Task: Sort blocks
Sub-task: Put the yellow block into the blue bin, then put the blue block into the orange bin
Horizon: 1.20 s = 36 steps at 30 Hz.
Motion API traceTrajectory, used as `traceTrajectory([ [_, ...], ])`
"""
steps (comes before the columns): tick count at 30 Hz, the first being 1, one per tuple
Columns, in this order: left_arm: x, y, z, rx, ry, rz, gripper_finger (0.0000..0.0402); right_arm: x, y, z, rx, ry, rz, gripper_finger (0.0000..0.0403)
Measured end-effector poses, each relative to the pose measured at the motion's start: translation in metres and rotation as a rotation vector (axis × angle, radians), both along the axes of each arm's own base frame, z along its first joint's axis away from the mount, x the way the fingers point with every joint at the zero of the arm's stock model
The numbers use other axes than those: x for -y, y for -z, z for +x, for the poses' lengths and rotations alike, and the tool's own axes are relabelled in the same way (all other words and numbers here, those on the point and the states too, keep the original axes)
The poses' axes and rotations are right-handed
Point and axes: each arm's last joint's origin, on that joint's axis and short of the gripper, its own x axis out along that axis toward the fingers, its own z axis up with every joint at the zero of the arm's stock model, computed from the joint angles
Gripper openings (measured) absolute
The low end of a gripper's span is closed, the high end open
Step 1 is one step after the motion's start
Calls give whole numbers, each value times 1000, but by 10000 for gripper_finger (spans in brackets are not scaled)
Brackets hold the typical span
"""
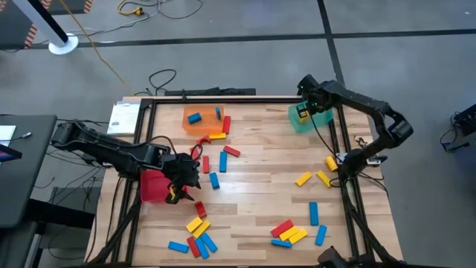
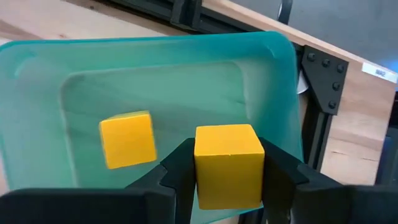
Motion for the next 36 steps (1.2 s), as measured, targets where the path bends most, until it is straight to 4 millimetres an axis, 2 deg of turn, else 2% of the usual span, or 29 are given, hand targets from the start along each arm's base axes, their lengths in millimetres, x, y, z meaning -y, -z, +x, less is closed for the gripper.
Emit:
traceTrajectory([
  [5,4,0,-1,0,17,0,244,0,0,-1,4,2,5,166],
  [16,8,0,-2,-6,15,11,244,0,0,-1,6,9,4,228],
  [28,7,3,-4,-37,3,31,244,-4,0,6,5,-11,-6,228],
  [36,7,3,-4,-37,5,33,244,-29,0,31,-11,-132,16,228],
])
